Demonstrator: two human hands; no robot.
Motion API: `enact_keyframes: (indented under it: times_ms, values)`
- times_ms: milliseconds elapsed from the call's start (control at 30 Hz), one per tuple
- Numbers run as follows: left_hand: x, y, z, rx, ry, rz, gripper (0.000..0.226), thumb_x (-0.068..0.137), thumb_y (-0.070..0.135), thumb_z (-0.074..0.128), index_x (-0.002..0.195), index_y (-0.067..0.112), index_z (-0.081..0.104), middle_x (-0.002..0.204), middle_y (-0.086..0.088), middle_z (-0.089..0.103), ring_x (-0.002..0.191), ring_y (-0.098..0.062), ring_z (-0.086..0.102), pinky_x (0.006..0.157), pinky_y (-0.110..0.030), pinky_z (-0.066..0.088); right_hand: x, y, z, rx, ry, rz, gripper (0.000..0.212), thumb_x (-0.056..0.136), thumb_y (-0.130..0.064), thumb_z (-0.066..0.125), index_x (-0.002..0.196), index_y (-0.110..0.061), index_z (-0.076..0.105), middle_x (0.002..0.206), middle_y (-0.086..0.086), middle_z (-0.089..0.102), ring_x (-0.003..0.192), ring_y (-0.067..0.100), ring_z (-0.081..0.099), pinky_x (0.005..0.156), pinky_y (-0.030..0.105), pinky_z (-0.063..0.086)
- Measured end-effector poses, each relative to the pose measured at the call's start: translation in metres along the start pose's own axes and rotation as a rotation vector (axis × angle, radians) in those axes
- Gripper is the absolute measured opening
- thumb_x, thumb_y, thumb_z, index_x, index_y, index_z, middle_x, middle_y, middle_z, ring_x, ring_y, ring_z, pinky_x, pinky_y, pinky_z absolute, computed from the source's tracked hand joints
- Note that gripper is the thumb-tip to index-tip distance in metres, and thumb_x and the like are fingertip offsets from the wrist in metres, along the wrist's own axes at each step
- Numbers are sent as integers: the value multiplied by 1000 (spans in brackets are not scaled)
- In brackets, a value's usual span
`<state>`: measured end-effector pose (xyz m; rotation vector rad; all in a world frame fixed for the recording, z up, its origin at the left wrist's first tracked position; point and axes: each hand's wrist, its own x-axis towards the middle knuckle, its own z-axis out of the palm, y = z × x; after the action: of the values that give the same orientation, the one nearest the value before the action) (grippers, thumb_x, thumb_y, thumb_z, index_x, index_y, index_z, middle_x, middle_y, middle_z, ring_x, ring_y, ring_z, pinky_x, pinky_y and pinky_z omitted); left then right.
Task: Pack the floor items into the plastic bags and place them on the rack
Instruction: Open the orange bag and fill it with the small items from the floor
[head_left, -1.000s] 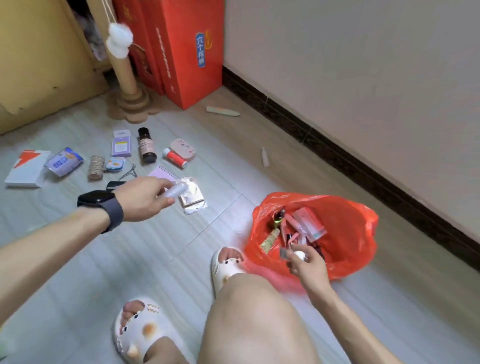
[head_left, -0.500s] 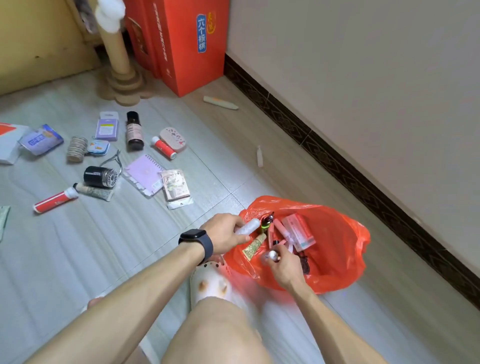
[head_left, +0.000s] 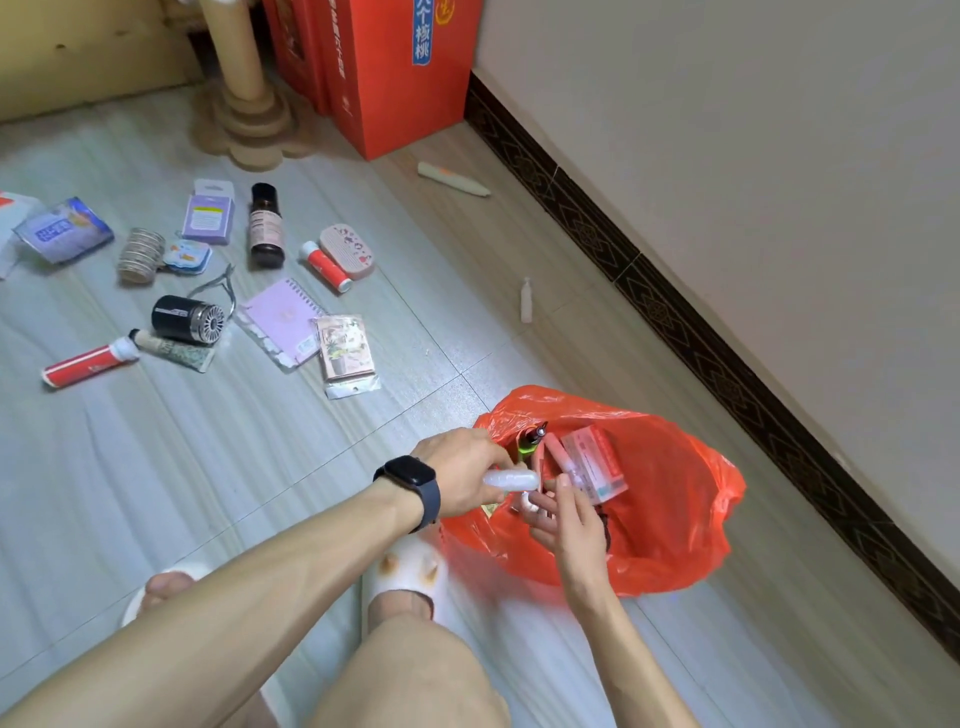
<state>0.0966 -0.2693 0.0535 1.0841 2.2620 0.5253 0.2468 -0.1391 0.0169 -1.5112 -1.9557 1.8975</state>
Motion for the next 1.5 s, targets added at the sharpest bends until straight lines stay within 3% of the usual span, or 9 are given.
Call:
enact_keyframes:
  times_ms: [133,300,433,533,633,800,900,1333,1500]
  values:
    - [2,22,11,96,-61,79,31,86,48,63,115,35,64,110,6,56,109,-21,55,82,-33,42,-23,-12,-9,38,-169,-74,22,94,-36,65,98,-16,73,85,11,76,76,26,74,68,28,59]
    - [-5,24,19,388,50,226,40,92,34,48,131,26,52,134,1,46,128,-21,39,100,-35,26,-12,-5,-25,34,99,23,21,93,-29,65,93,-8,67,78,12,75,65,21,68,67,35,55]
    - [-13,1,20,545,-68,173,66,93,29,49,152,18,23,163,-2,5,150,-19,1,119,-53,0,6,7,-40,54,306,114,24,95,-32,60,104,-10,62,91,7,74,75,19,72,74,38,59]
    - [-17,-12,17,587,-157,114,72,95,31,46,156,18,9,164,-2,-2,150,-18,-4,117,-55,-4,11,12,-37,57,141,152,33,99,-18,56,132,-14,56,125,5,64,109,21,66,94,37,52]
    - [-22,-15,10,587,-175,56,72,96,29,44,156,18,6,164,-1,2,150,-19,-1,118,-54,-1,2,14,-31,-171,123,82,39,95,-9,55,133,-19,60,132,0,61,118,16,57,105,35,43]
    - [-39,-19,-23,639,-143,-54,76,93,32,53,155,18,10,161,-4,16,150,-21,7,118,-52,6,-28,-26,-11,-312,54,-185,23,95,-19,59,107,-37,67,106,-24,66,109,5,61,87,20,42]
    - [-57,-29,-62,670,-97,-131,71,95,33,49,155,18,13,160,-5,20,149,-23,11,118,-52,9,-45,-66,10,-337,-28,-384,22,96,-21,59,109,-38,65,108,-23,67,105,-5,61,83,6,41]
    - [-245,-162,-226,603,223,-618,52,91,48,46,140,29,44,144,1,45,135,-21,38,105,-42,30,-103,-181,184,-729,-445,-878,31,96,-29,58,126,-33,61,127,-15,64,119,10,57,100,36,46]
    - [-335,-248,-192,360,153,-925,57,92,44,45,147,31,34,157,-3,29,144,-22,26,113,-46,24,-100,-165,254,-961,-590,-935,37,94,-32,59,132,-32,57,133,-7,61,123,16,53,97,26,38]
